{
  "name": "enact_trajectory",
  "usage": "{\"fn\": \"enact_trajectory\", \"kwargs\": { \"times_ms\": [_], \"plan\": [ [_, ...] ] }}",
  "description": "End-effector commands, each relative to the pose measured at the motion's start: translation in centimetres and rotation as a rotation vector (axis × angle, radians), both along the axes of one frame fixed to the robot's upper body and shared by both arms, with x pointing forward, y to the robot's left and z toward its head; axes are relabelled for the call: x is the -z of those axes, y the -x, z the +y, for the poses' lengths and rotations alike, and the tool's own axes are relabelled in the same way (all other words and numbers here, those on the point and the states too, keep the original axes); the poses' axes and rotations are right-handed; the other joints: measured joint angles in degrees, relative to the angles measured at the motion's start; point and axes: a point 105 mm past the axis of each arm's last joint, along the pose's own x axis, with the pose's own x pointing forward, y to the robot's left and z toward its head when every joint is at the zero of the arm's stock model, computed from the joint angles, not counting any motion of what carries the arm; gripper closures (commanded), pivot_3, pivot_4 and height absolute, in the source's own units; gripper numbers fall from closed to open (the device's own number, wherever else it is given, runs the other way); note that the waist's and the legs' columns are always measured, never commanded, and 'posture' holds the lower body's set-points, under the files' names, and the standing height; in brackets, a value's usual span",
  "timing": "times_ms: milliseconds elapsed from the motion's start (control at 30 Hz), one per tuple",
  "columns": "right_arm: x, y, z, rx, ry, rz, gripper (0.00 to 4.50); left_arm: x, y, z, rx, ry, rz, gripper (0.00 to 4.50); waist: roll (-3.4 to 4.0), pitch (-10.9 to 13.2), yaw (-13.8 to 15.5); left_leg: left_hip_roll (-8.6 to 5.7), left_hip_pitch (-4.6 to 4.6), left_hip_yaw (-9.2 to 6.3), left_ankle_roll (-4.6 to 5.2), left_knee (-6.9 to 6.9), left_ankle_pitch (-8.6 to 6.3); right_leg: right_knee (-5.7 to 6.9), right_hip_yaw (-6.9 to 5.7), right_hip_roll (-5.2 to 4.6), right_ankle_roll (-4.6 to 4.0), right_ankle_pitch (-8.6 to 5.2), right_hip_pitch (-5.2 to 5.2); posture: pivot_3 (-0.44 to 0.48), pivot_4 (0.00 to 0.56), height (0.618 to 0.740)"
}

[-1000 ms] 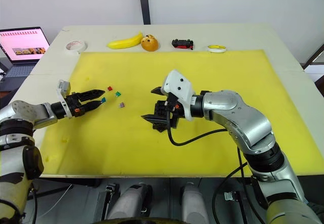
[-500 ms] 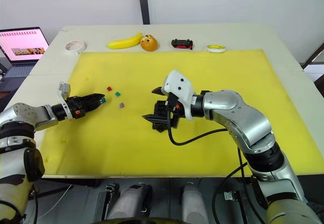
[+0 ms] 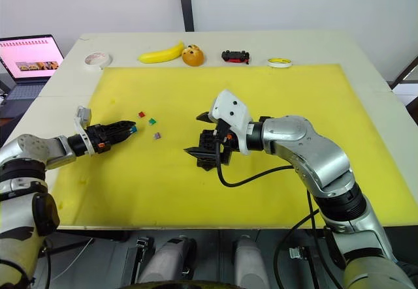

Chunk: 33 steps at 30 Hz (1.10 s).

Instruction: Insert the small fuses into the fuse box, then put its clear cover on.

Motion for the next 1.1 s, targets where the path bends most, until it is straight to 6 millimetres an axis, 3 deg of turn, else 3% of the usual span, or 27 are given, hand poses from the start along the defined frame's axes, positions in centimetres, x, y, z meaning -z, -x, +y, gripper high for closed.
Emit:
{"fn": "enact_trajectory", "kwargs": {
  "times_ms": [33,167,267,367,833,1100],
  "plan": [
    [-1.3,0.1,0.0,-0.010,-0.011,-0.056,0.00,1.5,0.4,-0.8,0.021,-0.007,0.058,1.87,0.00,0.0,0.0,0.00,0.00,0.00,0.00,0.00,0.00,0.00,0.00,0.00,0.00,0.00,0.00,0.000,0.150,0.740],
    [-1.3,0.1,0.0,-0.010,-0.011,-0.056,0.00,1.3,0.4,-0.8,0.018,-0.001,0.052,1.87,0.00,0.0,0.0,0.00,0.00,0.00,0.00,0.00,0.00,0.00,0.00,0.00,0.00,0.00,0.00,0.000,0.150,0.740],
    [-1.3,0.1,0.0,-0.009,-0.011,-0.056,0.00,1.4,0.2,-0.7,0.011,-0.028,0.042,2.73,0.00,0.0,0.0,0.00,0.00,0.00,0.00,0.00,0.00,0.00,0.00,0.00,0.00,0.00,0.00,0.000,0.150,0.740],
    [-1.3,0.1,0.0,-0.010,-0.008,-0.055,0.00,1.4,0.2,-0.8,0.013,-0.024,0.045,4.21,0.00,0.0,-0.1,0.00,0.00,0.00,0.00,0.00,0.00,-0.01,0.00,0.00,0.00,0.00,0.00,0.000,0.150,0.740],
    [-1.1,-0.1,-0.3,-0.002,0.008,-0.063,0.00,1.5,0.0,-1.0,0.007,-0.037,0.038,4.37,0.02,0.0,-0.3,0.01,0.01,0.01,-0.01,0.00,0.00,0.00,0.00,0.00,0.00,0.00,0.00,0.000,0.150,0.740],
    [-1.6,0.1,-0.5,0.007,-0.029,-0.046,0.00,-0.8,0.4,0.7,-0.043,0.008,-0.037,4.37,0.01,0.0,-0.9,0.02,0.01,-0.01,-0.01,-0.01,0.00,0.00,0.00,0.00,0.00,0.00,0.00,0.000,0.150,0.740]
  ]
}}
